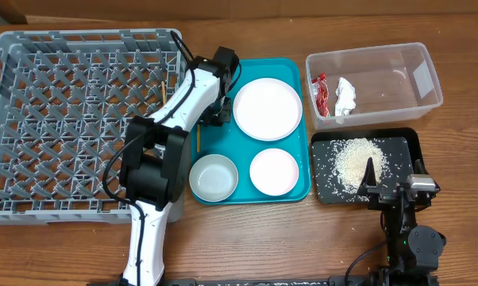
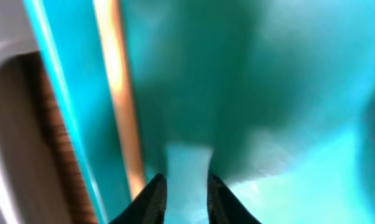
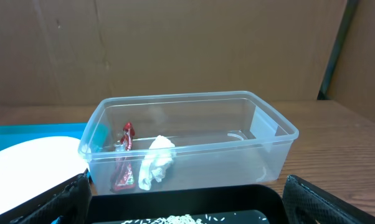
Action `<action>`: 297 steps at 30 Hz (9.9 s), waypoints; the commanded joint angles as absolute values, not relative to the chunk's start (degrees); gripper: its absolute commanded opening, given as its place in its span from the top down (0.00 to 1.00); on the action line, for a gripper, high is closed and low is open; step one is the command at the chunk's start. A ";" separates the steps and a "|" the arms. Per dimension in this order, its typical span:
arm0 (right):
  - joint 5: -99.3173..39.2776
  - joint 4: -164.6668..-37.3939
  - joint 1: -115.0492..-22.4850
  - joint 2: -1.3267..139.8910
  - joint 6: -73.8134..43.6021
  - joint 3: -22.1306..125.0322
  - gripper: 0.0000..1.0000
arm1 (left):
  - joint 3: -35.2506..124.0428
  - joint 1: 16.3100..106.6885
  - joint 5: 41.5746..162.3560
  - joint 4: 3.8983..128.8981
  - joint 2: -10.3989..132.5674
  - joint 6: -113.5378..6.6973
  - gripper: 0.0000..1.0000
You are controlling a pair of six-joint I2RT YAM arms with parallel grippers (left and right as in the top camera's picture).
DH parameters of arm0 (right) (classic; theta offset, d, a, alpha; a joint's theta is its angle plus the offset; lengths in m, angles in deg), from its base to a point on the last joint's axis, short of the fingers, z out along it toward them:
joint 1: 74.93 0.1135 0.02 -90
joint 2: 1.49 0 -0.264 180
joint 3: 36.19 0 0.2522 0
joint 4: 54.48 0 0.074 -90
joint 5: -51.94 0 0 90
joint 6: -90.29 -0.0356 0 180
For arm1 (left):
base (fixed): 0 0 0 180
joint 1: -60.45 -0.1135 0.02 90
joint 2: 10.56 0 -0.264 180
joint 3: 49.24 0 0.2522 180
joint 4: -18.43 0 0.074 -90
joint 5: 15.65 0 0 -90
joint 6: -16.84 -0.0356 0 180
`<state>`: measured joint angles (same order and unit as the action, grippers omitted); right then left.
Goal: Sort waste into correct bins and load items into the dishwasher
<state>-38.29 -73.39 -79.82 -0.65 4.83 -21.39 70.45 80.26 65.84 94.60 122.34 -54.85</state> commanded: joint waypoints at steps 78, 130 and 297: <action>-38.36 -73.06 -79.88 -1.11 5.05 -21.96 0.00 | 75.72 78.03 72.92 99.87 128.20 -55.22 0.76; -38.36 -73.06 -79.88 -1.11 5.05 -21.96 0.00 | 67.70 72.79 80.50 108.51 99.13 -64.88 0.50; -38.36 -73.06 -79.88 -1.11 5.05 -21.96 0.00 | 54.67 79.94 11.04 123.46 103.34 -14.48 0.96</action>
<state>-38.29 -73.39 -79.82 -0.65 4.81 -21.39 53.66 79.00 6.45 125.31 103.87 -16.08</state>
